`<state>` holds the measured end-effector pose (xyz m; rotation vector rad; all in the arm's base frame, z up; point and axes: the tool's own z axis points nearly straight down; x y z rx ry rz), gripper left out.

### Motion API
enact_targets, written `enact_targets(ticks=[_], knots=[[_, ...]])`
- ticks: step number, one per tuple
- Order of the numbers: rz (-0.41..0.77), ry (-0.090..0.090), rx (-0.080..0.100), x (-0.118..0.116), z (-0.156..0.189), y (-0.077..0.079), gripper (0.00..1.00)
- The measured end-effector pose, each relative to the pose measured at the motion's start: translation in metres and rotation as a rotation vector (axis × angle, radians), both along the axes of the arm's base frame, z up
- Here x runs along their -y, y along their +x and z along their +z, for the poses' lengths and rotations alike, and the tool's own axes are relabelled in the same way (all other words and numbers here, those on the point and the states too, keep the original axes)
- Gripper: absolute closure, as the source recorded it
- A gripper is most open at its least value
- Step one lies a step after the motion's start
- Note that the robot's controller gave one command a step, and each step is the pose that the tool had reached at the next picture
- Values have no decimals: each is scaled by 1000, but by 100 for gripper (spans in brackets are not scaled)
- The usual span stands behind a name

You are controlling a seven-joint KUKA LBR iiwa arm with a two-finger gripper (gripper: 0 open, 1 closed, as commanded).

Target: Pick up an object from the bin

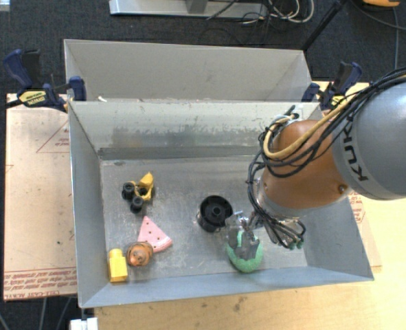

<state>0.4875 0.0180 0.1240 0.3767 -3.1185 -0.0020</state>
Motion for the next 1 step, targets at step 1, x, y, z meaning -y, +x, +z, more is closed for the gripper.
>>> enact_targets(ticks=[1], knots=[[0, 0, 0, 0, 0, 0, 0]])
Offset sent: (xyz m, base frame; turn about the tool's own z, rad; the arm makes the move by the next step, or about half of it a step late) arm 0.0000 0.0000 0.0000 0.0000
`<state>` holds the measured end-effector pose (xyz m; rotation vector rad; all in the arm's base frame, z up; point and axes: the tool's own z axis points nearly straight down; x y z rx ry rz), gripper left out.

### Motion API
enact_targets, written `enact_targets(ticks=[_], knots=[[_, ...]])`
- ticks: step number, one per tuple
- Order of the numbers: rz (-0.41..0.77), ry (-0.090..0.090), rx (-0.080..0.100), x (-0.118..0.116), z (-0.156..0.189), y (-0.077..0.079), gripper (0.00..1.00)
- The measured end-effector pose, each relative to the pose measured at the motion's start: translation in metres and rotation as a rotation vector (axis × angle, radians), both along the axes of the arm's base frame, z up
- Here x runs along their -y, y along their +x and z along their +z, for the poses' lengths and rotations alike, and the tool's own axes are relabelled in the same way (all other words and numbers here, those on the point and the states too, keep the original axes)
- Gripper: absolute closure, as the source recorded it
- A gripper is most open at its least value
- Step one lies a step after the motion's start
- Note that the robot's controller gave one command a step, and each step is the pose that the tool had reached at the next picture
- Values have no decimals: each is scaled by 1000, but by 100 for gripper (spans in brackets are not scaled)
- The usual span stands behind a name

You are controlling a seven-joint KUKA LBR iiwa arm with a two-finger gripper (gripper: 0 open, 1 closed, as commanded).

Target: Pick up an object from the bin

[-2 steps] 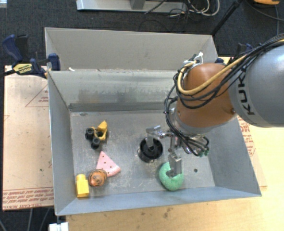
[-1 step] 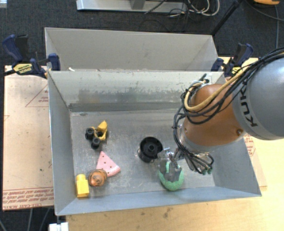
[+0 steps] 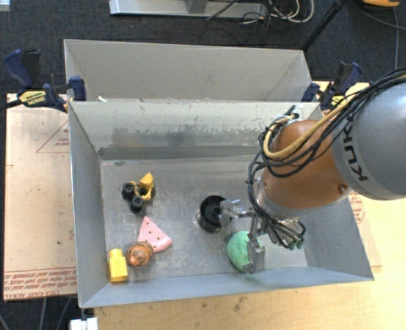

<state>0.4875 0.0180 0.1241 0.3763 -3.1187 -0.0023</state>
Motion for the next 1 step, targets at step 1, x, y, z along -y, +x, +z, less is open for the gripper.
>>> enact_targets(ticks=[1], knots=[[0, 0, 0, 0, 0, 0, 0]])
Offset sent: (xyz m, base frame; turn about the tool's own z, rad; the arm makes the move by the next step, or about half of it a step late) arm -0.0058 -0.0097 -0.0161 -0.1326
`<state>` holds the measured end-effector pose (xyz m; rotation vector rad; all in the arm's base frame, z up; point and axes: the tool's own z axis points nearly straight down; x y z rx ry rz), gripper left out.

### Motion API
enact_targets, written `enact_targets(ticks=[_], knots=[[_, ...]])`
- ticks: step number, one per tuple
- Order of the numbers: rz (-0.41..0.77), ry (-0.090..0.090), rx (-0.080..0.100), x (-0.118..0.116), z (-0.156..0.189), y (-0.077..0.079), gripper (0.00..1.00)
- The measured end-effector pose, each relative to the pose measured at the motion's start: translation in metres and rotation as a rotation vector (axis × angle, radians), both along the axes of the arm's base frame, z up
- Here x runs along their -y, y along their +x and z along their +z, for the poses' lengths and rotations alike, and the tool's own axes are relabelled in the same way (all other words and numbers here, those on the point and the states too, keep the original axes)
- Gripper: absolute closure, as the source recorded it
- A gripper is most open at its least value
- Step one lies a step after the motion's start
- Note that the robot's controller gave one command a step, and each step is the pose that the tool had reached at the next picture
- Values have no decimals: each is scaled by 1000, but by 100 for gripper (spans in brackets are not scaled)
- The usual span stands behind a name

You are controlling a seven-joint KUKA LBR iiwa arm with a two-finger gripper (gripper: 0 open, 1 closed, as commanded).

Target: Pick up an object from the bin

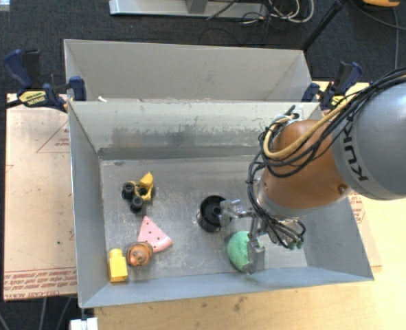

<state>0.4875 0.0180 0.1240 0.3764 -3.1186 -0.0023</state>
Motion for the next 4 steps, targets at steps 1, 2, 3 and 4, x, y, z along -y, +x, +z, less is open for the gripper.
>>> enact_targets(ticks=[1, 2, 3, 4], knots=[[57, 0, 2, 3, -6, -2, 0], [354, 0, 0, 15, -17, -2, 0], [470, 0, 0, 22, -44, -5, 100], [470, 0, 0, 22, -44, -5, 100]])
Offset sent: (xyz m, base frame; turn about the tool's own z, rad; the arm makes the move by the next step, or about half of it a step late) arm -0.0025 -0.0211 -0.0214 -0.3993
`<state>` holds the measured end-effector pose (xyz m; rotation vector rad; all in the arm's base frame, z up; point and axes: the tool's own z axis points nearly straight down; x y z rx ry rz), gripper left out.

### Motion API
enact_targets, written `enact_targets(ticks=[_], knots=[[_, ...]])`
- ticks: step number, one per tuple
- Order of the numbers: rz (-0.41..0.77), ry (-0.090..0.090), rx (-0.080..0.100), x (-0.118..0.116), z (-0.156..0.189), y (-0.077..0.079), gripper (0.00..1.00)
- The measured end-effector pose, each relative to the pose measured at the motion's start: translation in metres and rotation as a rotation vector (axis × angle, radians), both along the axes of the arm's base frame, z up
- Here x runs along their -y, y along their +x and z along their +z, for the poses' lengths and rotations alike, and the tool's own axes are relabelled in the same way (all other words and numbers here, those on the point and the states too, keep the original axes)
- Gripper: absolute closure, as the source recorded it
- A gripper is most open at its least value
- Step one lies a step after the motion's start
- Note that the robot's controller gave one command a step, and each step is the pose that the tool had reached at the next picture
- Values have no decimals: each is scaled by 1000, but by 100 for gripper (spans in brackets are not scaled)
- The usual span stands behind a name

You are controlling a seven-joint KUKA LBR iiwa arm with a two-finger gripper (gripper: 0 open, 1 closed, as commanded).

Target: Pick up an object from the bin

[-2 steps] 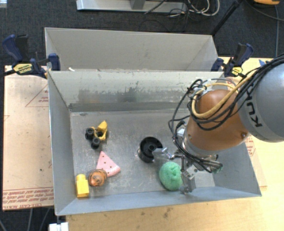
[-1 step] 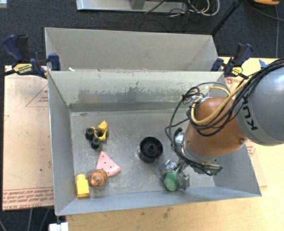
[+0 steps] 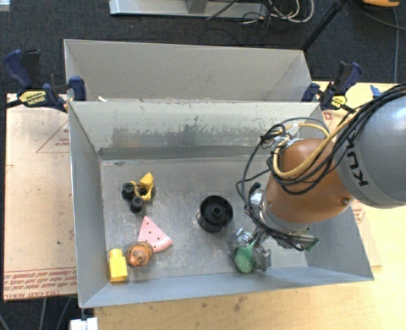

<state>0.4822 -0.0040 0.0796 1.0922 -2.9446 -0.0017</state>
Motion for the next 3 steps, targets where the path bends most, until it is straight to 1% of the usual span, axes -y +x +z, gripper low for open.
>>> enact_targets(ticks=[1, 2, 3], knots=[[0, 0, 0, 0, 1, 0, 100], [193, 2, 3, -11, 51, 52, 100], [193, 2, 3, -11, 51, 52, 100]])
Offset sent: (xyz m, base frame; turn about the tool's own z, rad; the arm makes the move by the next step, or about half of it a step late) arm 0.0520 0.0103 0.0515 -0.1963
